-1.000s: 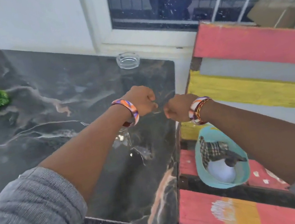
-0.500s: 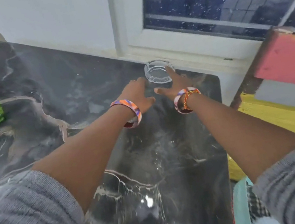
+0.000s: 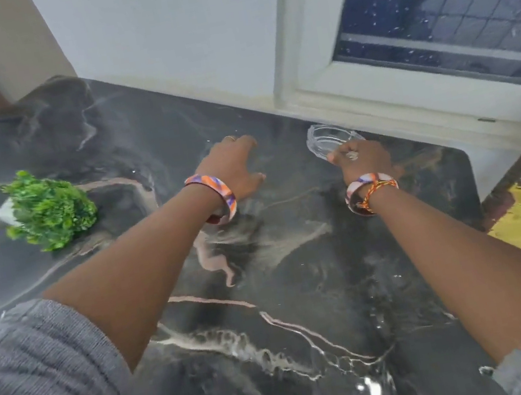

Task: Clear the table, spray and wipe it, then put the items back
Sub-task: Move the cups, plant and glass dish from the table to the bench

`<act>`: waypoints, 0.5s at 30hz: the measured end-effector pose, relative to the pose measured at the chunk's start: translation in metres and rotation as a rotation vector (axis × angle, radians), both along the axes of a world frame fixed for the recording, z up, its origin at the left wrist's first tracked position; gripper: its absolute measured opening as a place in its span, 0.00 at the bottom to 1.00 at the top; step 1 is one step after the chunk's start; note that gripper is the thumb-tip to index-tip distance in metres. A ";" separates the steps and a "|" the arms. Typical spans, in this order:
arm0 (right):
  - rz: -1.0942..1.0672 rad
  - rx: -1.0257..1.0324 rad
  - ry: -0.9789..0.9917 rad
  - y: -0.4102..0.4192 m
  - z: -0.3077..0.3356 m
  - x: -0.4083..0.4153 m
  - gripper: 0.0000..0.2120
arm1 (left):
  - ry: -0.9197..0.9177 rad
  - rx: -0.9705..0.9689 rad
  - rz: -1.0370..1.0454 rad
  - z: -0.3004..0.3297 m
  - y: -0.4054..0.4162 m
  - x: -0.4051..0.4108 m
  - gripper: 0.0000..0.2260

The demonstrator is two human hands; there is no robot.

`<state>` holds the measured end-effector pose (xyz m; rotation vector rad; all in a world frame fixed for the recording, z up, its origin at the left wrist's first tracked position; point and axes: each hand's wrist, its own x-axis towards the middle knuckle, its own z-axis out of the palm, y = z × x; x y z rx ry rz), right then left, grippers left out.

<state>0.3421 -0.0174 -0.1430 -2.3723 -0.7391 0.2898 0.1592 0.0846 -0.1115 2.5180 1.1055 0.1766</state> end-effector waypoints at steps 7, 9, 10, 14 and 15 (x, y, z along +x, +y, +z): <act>-0.086 0.072 0.038 0.035 0.012 -0.126 0.11 | 0.086 0.004 0.018 0.030 0.097 -0.117 0.30; -0.085 0.085 0.036 0.050 0.017 -0.158 0.10 | -0.022 -0.167 0.084 0.043 0.120 -0.151 0.25; -0.080 0.091 0.038 0.058 0.018 -0.173 0.09 | -0.087 -0.223 0.110 0.048 0.131 -0.169 0.21; -0.083 0.131 0.050 0.082 0.024 -0.219 0.09 | 0.008 -0.219 0.085 0.049 0.165 -0.230 0.14; -0.079 0.138 0.052 0.085 0.024 -0.227 0.09 | 0.099 -0.225 0.050 0.045 0.168 -0.241 0.16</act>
